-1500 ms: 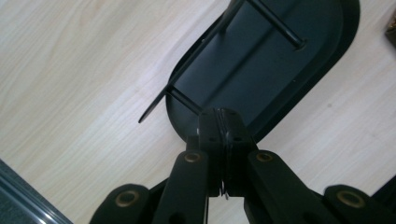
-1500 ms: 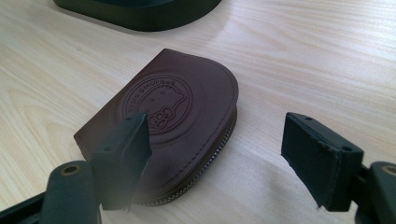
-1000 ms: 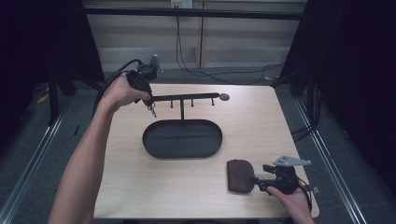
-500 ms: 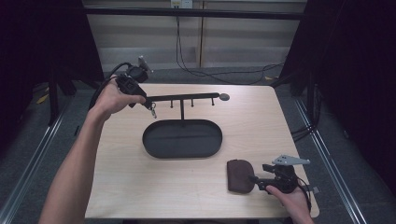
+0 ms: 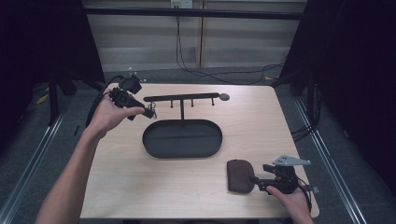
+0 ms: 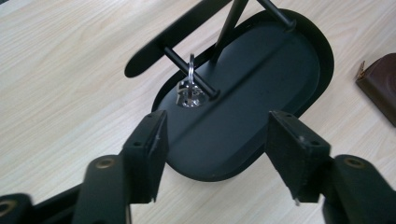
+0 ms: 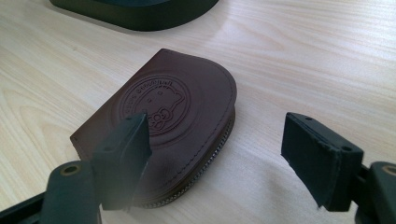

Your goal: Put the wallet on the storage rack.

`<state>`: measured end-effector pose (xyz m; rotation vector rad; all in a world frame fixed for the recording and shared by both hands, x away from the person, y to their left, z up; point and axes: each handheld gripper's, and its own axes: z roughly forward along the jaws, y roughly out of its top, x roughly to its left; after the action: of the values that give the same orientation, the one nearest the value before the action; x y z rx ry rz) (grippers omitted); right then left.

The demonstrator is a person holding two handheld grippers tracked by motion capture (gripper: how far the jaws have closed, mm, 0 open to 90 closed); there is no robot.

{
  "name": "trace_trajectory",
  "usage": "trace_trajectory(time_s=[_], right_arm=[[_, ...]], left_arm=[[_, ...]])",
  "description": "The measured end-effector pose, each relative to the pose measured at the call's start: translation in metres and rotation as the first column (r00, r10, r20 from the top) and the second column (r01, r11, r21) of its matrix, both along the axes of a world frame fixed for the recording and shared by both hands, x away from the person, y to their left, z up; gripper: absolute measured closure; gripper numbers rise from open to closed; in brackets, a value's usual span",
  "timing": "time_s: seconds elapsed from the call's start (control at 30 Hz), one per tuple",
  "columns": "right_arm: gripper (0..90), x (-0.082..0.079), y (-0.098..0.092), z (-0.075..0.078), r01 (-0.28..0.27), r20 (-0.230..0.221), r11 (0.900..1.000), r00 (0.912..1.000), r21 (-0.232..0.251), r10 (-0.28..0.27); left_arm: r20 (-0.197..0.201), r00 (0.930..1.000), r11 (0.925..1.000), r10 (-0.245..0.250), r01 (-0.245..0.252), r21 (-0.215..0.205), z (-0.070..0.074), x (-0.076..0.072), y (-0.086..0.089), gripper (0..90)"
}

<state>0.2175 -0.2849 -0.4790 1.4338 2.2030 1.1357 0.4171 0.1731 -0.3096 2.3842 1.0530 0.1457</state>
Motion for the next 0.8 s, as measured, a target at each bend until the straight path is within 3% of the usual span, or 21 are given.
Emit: trace_trajectory(time_s=[0.07, 0.1, 0.2, 0.27, 0.3, 0.43, 0.53, 0.6, 0.7, 0.8], right_arm=[[23.4, 0.000, 0.000, 0.000, 0.002, -0.001, 1.000, 1.0000, 0.002, -0.002], [23.4, 0.000, 0.000, 0.000, 0.002, -0.001, 1.000, 1.0000, 0.002, -0.002], [23.4, 0.000, 0.000, 0.000, 0.001, -0.002, 1.000, 1.0000, 0.000, -0.001], [23.4, 0.000, 0.000, 0.000, 0.002, -0.001, 1.000, 1.0000, 0.000, -0.002], [23.4, 0.000, 0.000, 0.000, 0.003, 0.000, 1.000, 1.0000, 0.000, -0.003], [23.4, 0.000, 0.000, 0.000, 0.002, -0.001, 1.000, 1.0000, 0.003, -0.002], [23.4, 0.002, 0.001, 0.000, -0.006, -0.003, 1.000, 1.0000, -0.004, 0.006], [23.3, 0.002, 0.001, 0.000, -0.004, -0.003, 1.000, 1.0000, -0.006, 0.004], [23.3, 0.001, 0.000, 0.000, 0.002, -0.002, 1.000, 1.0000, 0.001, -0.002], [23.3, 0.001, 0.000, 0.000, -0.003, -0.001, 1.000, 1.0000, -0.002, 0.003]], left_arm=[[0.023, 0.9997, 0.9994, -0.008, 0.009, -0.034, -0.001, -0.007, 0.003, 35.3], [0.023, 0.9997, 0.9994, -0.008, 0.009, -0.034, -0.001, -0.007, 0.003, 30.4], [0.050, 0.9988, 0.9990, 0.003, -0.001, -0.044, -0.005, -0.014, 0.005, 27.7], [0.061, 0.9981, 0.9972, 0.009, -0.004, -0.074, -0.008, -0.020, 0.008, 25.7], [0.088, 0.9961, 0.9951, 0.008, 0.001, -0.099, -0.009, -0.025, 0.010, 23.9], [0.109, 0.9938, 0.9879, 0.021, -0.003, -0.155, -0.016, -0.037, 0.015, 25.1], [0.112, 0.9936, 0.9860, 0.017, 0.002, -0.167, -0.024, -0.043, 0.022, 23.8], [0.100, 0.9949, 0.9832, 0.006, 0.013, -0.182, -0.030, -0.047, 0.025, 18.0], [0.132, 0.9902, 0.9831, -0.047, 0.069, -0.170, -0.041, -0.060, 0.029, 18.3], [0.122, 0.9920, 0.9800, -0.034, 0.057, -0.190, -0.054, -0.070, 0.033, 17.6]])
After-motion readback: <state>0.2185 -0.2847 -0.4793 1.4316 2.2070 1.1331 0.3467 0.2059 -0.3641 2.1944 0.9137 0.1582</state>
